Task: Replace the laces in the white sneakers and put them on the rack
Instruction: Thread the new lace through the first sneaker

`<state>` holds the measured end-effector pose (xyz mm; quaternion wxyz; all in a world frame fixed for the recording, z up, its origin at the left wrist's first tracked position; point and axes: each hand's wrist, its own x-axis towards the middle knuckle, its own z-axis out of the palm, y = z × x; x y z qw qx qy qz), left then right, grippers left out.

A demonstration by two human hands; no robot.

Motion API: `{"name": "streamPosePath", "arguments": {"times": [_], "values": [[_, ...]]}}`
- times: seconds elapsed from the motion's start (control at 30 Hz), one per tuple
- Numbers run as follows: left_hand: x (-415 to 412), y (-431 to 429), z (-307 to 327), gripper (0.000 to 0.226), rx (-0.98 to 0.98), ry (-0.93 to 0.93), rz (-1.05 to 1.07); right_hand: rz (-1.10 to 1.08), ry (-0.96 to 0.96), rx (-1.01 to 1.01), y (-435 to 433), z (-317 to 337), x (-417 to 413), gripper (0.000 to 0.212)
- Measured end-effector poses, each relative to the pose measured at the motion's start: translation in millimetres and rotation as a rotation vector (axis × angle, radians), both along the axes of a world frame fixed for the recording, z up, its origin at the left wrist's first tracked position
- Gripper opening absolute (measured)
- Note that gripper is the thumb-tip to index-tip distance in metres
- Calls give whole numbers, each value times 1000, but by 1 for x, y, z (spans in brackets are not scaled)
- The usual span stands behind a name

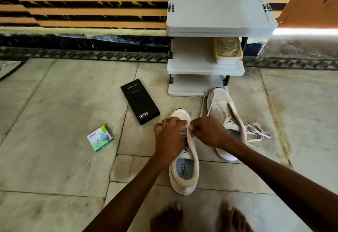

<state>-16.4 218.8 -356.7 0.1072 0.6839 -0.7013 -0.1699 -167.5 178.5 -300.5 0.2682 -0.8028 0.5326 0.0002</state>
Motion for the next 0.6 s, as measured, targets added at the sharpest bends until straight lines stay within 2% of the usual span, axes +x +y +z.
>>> {"name": "streamPosePath", "arguments": {"times": [0.1, 0.2, 0.23, 0.27, 0.3, 0.33, 0.37, 0.4, 0.43, 0.47, 0.5, 0.53, 0.6], "values": [[0, 1, -3, 55, -1, 33, -1, -91, -645, 78, -9, 54, -2, 30], [0, 3, -7, 55, -5, 39, 1, -236, -1331, 300, -11, 100, -5, 26], [0, 3, -9, 54, -6, 49, 5, -307, -1464, 387, -11, 102, -5, 26], [1, 3, -9, 54, -12, 61, 8, -393, -1505, 448, -11, 101, -5, 26], [1, 4, -10, 53, -17, 72, 12, -485, -1444, 468, -11, 91, -4, 27], [1, 4, -10, 52, -19, 80, 13, -548, -1267, 431, -11, 78, -3, 26], [1, 4, -10, 52, -16, 86, 16, -544, -932, 306, -12, 60, -4, 26], [2, 4, -10, 52, -9, 85, 17, -432, -472, 153, -12, 41, -6, 27], [2, 4, -10, 53, -1, 80, 17, -250, -85, 79, -8, 24, -7, 30], [2, 3, -10, 54, 8, 72, 16, -67, 176, 54, -3, 11, -7, 33], [2, 3, -10, 55, 18, 64, 14, 35, 272, 106, 4, 2, -7, 37], [2, 3, -10, 55, 26, 61, 12, 89, 283, 187, 10, -2, -6, 40], [2, 3, -9, 55, 34, 69, 17, 75, 179, 260, 16, 5, -5, 39]]}}
